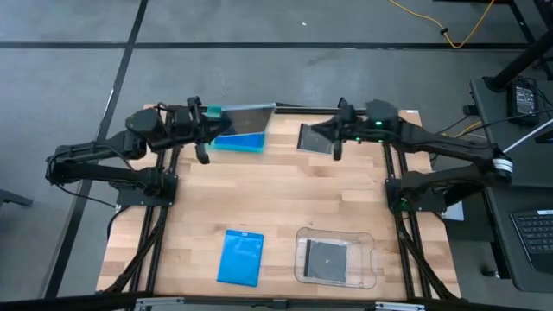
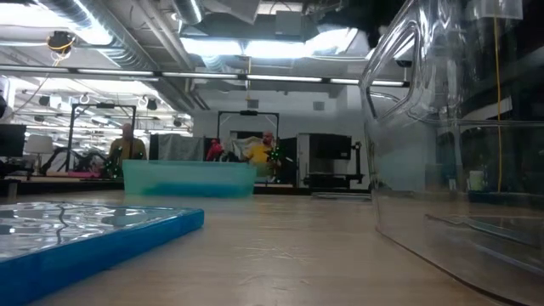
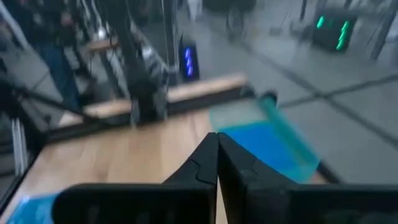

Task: Pick & place jewel cases by type
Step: Put the bottom black CD case into the transparent bin

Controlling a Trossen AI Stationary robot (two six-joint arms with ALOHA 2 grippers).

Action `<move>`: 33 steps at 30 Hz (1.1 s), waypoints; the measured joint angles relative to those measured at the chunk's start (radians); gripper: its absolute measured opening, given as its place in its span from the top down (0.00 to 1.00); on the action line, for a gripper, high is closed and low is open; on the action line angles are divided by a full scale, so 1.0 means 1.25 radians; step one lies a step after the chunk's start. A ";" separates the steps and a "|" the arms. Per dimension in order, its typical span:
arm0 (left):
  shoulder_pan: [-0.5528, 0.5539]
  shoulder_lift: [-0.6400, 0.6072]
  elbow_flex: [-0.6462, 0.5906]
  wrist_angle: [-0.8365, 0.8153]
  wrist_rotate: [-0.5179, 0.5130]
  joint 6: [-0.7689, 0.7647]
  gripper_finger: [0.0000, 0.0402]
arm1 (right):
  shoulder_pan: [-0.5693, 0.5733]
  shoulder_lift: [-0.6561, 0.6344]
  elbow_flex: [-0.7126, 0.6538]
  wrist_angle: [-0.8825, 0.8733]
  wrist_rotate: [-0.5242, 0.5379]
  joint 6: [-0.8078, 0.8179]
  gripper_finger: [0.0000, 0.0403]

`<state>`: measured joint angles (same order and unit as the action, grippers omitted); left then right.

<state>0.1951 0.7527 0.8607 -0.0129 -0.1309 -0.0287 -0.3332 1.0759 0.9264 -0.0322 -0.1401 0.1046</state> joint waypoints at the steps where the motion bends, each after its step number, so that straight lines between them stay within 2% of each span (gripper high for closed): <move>1: 0.000 0.002 0.014 -0.013 0.003 0.020 0.95 | 0.000 -0.018 0.000 0.005 0.008 0.000 0.98; 7: -0.014 0.011 0.086 -0.055 0.044 0.167 0.95 | 0.001 -0.104 0.000 0.011 0.013 0.019 0.98; 14: -0.079 0.041 0.169 -0.055 0.024 0.370 0.95 | 0.002 -0.131 0.001 0.010 0.013 0.039 0.98; 22: -0.207 0.086 0.217 -0.056 -0.114 0.656 0.95 | 0.003 -0.128 0.001 0.009 0.013 0.060 0.98; 33: -0.404 0.149 0.278 -0.053 -0.304 1.147 0.95 | -0.004 -0.128 0.001 -0.015 0.015 0.059 0.98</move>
<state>-0.3095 0.9387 1.2076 -0.0791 -0.5115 1.4045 -0.3378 0.9165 0.9272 -0.0516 -0.1208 0.1788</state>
